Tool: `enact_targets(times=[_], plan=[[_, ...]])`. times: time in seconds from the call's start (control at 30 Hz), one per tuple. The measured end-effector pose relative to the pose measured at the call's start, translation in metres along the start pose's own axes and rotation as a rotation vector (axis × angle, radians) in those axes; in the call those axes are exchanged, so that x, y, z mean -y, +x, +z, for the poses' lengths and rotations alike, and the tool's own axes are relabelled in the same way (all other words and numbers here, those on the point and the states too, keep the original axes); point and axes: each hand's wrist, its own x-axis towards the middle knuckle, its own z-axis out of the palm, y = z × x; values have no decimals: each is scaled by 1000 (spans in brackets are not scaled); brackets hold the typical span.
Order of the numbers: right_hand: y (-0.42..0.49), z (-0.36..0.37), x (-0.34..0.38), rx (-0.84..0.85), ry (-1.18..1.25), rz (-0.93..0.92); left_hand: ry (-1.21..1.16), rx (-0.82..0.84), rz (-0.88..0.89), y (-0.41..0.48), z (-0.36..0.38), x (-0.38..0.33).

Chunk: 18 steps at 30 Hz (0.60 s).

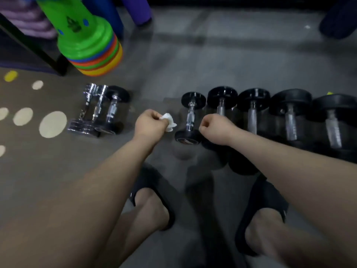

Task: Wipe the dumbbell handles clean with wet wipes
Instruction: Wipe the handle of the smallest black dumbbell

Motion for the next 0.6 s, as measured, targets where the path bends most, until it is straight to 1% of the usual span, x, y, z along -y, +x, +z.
enact_targets(times=[0.1,0.17,0.23,0.3,0.33,0.37,0.47,0.53,0.6], plan=[[21,27,-12,9,-131,-75,28,-2,-25,25,19,12],[37,37,-19,12,-251,-121,107,-24,-11,45,32,19],[51,41,-26,58,-389,-158,185,-48,24,62,44,26],[61,45,-36,122,-513,-206,204,-44,46,76,56,34],[64,48,-41,125,-554,-238,213,-33,49,82,62,39],[65,50,-46,101,-578,-272,218,-23,46,87,68,42],[68,58,-57,-40,-574,-372,237,-35,41,103,84,43],[71,59,-59,-68,-550,-396,252,-22,47,113,95,44],[74,60,-61,-56,-534,-401,201,49,41,119,106,48]])
